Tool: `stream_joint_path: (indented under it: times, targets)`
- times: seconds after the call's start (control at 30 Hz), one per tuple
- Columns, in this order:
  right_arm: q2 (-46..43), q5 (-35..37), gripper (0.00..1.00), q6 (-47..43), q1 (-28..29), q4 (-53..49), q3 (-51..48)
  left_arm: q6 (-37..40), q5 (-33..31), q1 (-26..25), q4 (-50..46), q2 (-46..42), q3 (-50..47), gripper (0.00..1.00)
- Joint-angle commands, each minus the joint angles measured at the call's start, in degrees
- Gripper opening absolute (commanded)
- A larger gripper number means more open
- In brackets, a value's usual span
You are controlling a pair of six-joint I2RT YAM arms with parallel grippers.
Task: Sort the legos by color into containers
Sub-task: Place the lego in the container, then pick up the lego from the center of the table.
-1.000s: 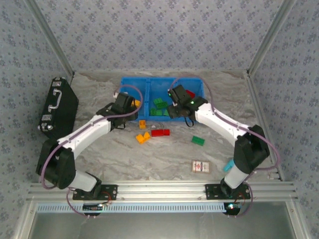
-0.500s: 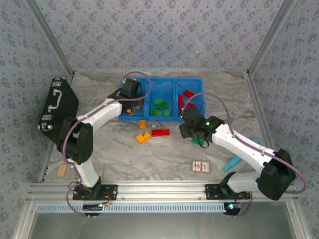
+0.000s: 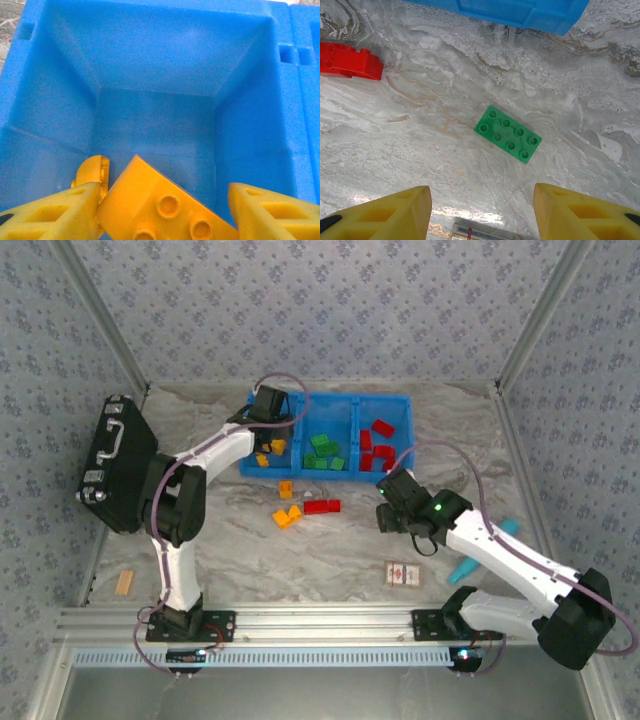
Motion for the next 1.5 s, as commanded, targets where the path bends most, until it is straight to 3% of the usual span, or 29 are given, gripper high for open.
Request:
stream_joint_path:
  times: [0.0, 0.8, 0.93, 1.13, 1.3, 1.47]
  targets:
    - [-1.2, 0.9, 0.57, 1.5, 0.1, -2.7, -0.5, 1.4, 0.3, -0.1, -1.5, 2.3, 0.3, 0.65]
    - [-7.1, -3.7, 0.61, 3.0, -4.2, -3.8, -5.8, 3.3, 3.2, -0.1, -2.1, -7.6, -4.9, 0.78]
    - [-3.6, -11.1, 0.69, 0.3, -9.5, 1.6, -7.2, 3.8, 4.2, -0.1, -1.0, -13.3, -7.4, 0.79]
    - [0.7, -11.8, 0.76, -5.6, -11.8, 5.9, -5.7, 8.5, 8.8, 0.0, -5.0, -21.0, -5.9, 0.80]
    - [6.2, -18.3, 0.80, -18.0, -13.7, 7.6, -4.4, 11.9, 11.6, 0.0, -6.9, -29.8, -8.9, 0.83]
    - [8.4, -24.0, 0.82, -26.4, -16.0, 11.1, -5.1, 17.3, 10.1, 0.5, -11.9, -38.9, -12.4, 0.85]
